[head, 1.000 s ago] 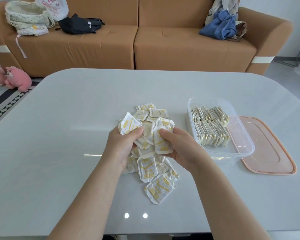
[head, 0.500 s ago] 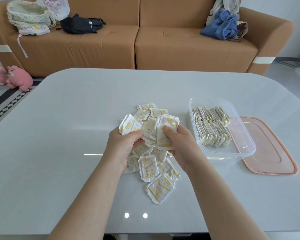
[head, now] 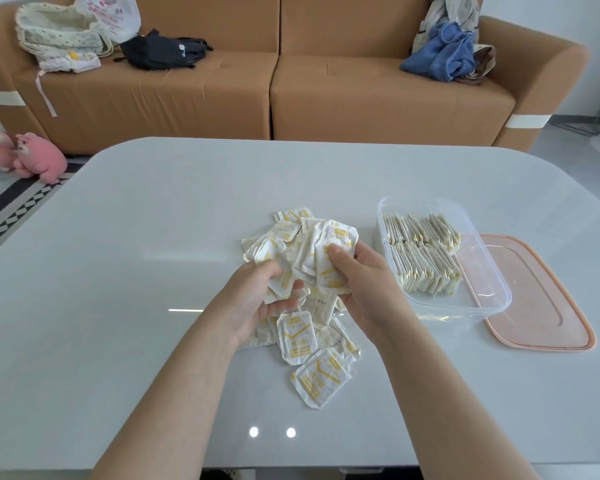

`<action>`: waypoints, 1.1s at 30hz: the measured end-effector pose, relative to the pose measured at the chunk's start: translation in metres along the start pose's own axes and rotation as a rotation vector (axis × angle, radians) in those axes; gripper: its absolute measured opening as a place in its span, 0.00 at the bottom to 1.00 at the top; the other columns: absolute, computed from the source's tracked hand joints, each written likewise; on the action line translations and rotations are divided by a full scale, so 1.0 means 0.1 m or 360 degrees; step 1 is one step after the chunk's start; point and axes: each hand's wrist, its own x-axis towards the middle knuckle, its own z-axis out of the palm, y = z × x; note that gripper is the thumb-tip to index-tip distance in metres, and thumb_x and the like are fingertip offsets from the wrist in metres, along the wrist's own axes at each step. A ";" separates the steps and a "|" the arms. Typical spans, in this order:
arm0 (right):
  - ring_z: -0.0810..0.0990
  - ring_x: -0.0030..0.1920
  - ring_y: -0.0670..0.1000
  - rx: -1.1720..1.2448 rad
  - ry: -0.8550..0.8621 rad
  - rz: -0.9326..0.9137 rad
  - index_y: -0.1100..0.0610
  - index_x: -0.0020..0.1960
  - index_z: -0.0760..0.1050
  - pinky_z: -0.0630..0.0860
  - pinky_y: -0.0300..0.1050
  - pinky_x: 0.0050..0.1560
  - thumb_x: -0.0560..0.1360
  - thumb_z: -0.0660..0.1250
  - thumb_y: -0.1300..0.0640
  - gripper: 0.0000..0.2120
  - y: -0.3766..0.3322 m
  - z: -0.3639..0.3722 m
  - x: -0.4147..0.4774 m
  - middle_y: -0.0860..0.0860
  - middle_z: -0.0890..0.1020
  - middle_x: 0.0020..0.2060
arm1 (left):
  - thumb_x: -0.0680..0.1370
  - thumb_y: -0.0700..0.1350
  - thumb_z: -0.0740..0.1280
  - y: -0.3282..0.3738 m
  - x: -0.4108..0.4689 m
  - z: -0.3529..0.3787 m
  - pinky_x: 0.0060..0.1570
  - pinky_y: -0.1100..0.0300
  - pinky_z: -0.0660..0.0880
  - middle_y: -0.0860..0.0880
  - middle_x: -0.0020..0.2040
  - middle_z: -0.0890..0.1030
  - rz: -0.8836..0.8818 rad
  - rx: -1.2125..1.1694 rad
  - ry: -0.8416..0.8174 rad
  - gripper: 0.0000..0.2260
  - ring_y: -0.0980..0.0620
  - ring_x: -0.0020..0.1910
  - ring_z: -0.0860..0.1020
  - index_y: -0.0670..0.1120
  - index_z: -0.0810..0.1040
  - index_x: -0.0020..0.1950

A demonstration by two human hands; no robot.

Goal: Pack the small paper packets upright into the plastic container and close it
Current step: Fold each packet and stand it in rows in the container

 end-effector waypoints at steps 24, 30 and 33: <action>0.83 0.40 0.48 -0.0150 -0.0032 0.0171 0.63 0.59 0.76 0.80 0.39 0.39 0.81 0.59 0.62 0.11 0.10 -0.03 0.05 0.54 0.83 0.45 | 0.78 0.45 0.68 -0.03 0.02 -0.10 0.29 0.65 0.75 0.50 0.34 0.80 0.0251 0.0108 0.0126 0.07 0.55 0.28 0.76 0.43 0.83 0.47; 0.83 0.48 0.52 -0.0049 -0.0061 0.0270 0.62 0.60 0.76 0.78 0.49 0.55 0.82 0.57 0.60 0.12 0.12 -0.02 0.06 0.56 0.83 0.50 | 0.76 0.41 0.70 -0.05 -0.01 -0.02 0.30 0.63 0.79 0.51 0.32 0.82 0.0439 0.0179 0.0262 0.02 0.55 0.29 0.81 0.44 0.83 0.44; 0.83 0.47 0.52 -0.0112 -0.0090 0.0274 0.63 0.58 0.76 0.79 0.48 0.54 0.82 0.57 0.60 0.12 0.13 -0.03 0.05 0.56 0.83 0.48 | 0.76 0.45 0.71 -0.10 0.02 -0.02 0.31 0.60 0.77 0.53 0.29 0.80 0.0530 0.0441 0.0352 0.04 0.53 0.28 0.81 0.46 0.83 0.42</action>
